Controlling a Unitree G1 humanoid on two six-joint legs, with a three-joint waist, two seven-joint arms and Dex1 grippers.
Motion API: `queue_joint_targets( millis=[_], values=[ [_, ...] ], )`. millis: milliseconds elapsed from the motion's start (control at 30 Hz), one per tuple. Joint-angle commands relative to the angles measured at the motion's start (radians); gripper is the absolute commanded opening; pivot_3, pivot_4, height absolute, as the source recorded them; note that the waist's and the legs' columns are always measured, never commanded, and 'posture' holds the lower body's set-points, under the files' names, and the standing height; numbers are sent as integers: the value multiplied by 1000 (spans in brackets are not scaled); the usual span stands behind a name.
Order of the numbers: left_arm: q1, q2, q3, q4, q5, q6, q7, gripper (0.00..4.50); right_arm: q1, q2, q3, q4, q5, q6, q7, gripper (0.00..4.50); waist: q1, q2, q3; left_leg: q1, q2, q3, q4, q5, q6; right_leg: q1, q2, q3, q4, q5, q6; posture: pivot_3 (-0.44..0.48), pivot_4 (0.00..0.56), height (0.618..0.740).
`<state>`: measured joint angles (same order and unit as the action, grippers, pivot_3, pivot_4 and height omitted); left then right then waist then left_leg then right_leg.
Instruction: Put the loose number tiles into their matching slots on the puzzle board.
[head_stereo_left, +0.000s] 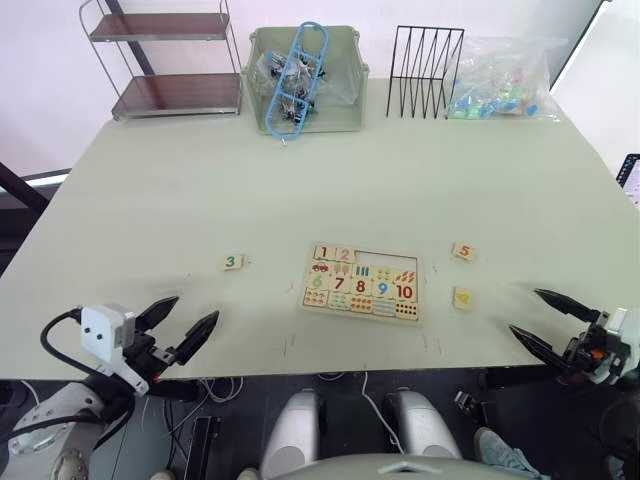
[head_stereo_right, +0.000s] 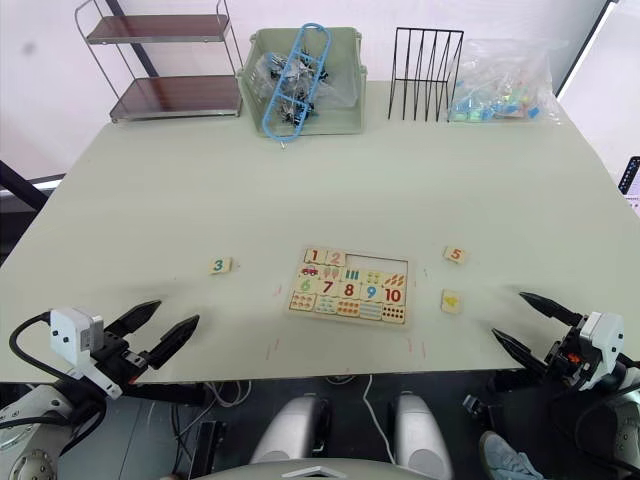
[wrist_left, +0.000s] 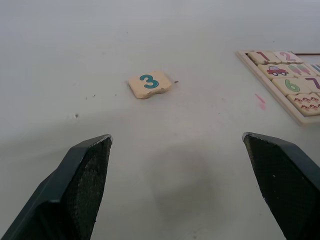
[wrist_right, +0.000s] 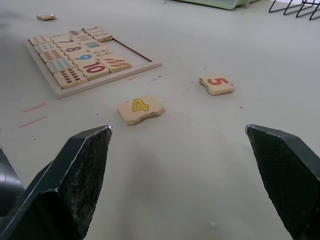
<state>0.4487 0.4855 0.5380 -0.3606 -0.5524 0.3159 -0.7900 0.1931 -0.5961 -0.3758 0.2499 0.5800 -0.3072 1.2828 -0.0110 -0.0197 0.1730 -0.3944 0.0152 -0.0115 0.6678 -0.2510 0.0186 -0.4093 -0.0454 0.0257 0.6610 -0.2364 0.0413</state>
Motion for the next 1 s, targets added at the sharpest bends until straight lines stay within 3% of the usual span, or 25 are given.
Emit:
queue_joint_targets(
  millis=[33,1000],
  values=[
    [-5,13,3,-9,-11,-17,-2,4433,-8,-16,-30,0,15,-6,14,4500,0,0,0,0,0,0,0,0,0,0,0,0,0,0,0,0,150,740],
    [-7,18,-27,26,-1,-55,-19,4433,1,-4,-20,-32,24,11,34,4500,0,0,0,0,0,0,0,0,0,0,0,0,0,0,0,0,150,740]
  ],
)
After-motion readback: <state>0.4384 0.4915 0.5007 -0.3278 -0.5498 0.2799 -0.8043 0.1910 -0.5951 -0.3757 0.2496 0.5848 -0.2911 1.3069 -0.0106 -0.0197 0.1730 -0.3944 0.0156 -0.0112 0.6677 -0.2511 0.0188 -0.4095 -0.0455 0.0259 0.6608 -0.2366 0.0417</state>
